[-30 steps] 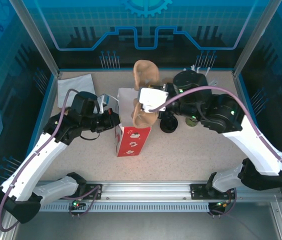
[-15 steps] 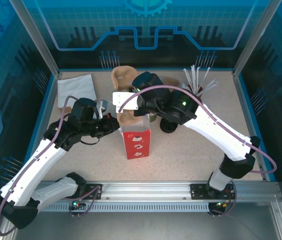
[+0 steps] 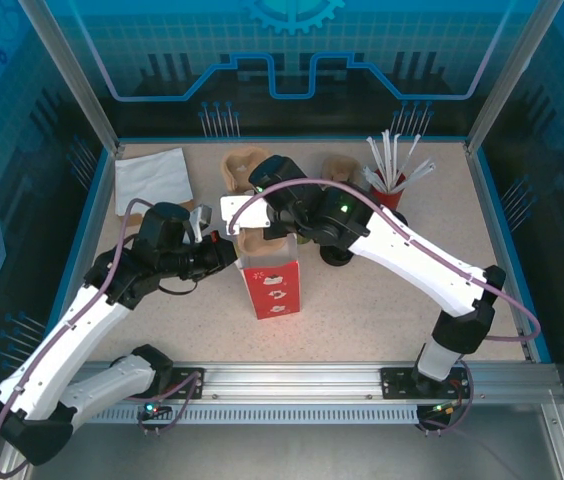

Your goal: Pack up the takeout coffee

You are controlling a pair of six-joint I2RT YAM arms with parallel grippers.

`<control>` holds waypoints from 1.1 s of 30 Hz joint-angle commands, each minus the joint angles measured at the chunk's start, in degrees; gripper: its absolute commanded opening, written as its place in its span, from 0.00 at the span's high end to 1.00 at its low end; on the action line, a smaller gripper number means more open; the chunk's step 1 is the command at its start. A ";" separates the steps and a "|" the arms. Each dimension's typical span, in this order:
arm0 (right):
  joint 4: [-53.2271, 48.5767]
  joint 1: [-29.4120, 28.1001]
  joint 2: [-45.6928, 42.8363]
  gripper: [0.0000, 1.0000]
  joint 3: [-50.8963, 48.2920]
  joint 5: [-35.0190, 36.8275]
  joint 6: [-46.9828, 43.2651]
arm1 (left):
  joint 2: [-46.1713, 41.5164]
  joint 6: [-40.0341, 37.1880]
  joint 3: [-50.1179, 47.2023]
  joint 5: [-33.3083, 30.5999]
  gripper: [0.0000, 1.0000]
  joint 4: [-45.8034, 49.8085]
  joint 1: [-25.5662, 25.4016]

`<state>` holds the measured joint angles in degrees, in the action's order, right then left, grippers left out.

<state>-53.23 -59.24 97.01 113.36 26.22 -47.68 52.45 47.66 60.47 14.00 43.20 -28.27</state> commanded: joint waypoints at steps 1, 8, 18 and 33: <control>-2.10 -0.35 0.10 0.77 -1.70 1.35 0.24 | -1.20 0.94 -1.16 0.37 0.97 -0.22 -0.36; -7.22 -0.52 -0.16 0.77 -3.16 -1.23 3.10 | -1.35 1.32 -1.24 1.03 0.96 -0.70 -0.38; -14.39 -0.70 2.84 0.77 -1.76 -6.56 9.62 | -2.32 2.06 -2.62 2.56 0.96 -2.84 -0.63; -22.91 0.48 10.12 0.77 5.50 -10.41 15.24 | -2.62 2.09 -3.16 1.93 0.96 -3.21 -2.04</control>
<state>-72.27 -59.13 106.00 116.79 18.13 -34.59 50.61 49.60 58.02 15.31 40.71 -29.61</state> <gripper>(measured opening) 0.233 0.045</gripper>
